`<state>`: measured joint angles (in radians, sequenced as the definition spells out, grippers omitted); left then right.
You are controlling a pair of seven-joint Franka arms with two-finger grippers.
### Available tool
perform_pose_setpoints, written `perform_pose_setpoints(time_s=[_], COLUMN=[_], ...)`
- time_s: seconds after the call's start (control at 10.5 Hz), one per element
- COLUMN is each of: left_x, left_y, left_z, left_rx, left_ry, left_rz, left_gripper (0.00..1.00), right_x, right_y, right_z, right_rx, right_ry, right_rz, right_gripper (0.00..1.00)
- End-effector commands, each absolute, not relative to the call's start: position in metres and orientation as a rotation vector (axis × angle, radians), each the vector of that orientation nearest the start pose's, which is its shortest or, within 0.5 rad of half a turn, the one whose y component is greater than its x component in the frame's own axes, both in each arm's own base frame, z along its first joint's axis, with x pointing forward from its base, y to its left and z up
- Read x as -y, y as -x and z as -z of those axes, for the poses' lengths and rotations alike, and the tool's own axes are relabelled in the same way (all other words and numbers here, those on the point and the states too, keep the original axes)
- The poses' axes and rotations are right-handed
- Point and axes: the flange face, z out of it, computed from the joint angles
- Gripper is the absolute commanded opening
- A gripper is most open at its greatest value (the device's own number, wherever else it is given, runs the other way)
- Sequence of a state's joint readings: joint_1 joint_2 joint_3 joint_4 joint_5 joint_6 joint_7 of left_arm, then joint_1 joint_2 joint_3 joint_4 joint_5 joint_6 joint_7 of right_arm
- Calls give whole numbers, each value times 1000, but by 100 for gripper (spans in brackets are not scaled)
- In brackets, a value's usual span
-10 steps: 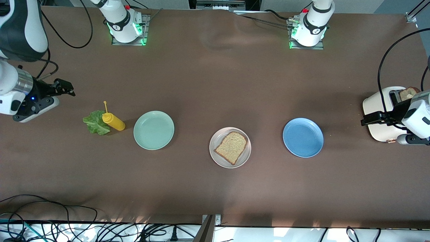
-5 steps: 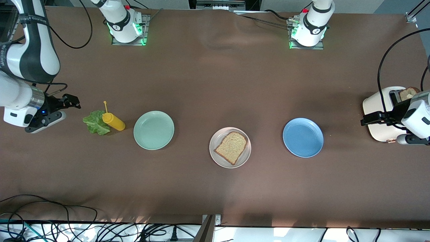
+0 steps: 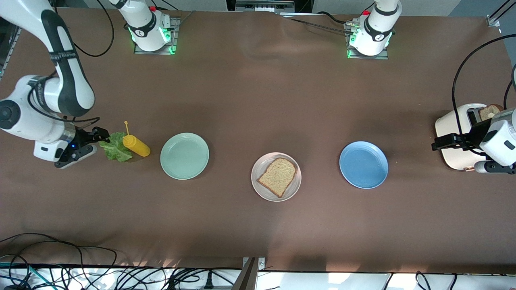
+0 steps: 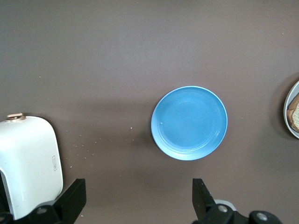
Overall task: Make sandwich on beige plate with both arms
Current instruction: 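Reach the right gripper down to the green lettuce leaf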
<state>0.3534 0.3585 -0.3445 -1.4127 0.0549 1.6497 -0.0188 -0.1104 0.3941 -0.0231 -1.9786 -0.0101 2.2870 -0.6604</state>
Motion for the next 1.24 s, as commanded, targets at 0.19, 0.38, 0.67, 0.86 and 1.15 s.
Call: perform_pose_setpoints(time_s=[0.19, 0.38, 0.67, 0.86, 1.15], left_x=[-43, -41, -38, -37, -37], left_y=[-648, -647, -648, -648, -648], left_z=[-502, -503, -502, -502, -502], left_rx=[30, 30, 28, 26, 23], left_ry=[3170, 3170, 3170, 3170, 3170], left_rz=[-157, -155, -158, -158, -158], left_gripper=[100, 100, 100, 100, 100], right_x=[81, 79, 77, 76, 76], right_y=[-598, -593, -584, -583, -589], right_z=[-204, -188, -175, -179, -232], right_rx=[863, 866, 871, 971, 1028], right_ry=[2968, 2956, 2960, 2923, 2912], right_rz=[-122, -151, -140, -140, -114], right_gripper=[100, 100, 99, 37, 0])
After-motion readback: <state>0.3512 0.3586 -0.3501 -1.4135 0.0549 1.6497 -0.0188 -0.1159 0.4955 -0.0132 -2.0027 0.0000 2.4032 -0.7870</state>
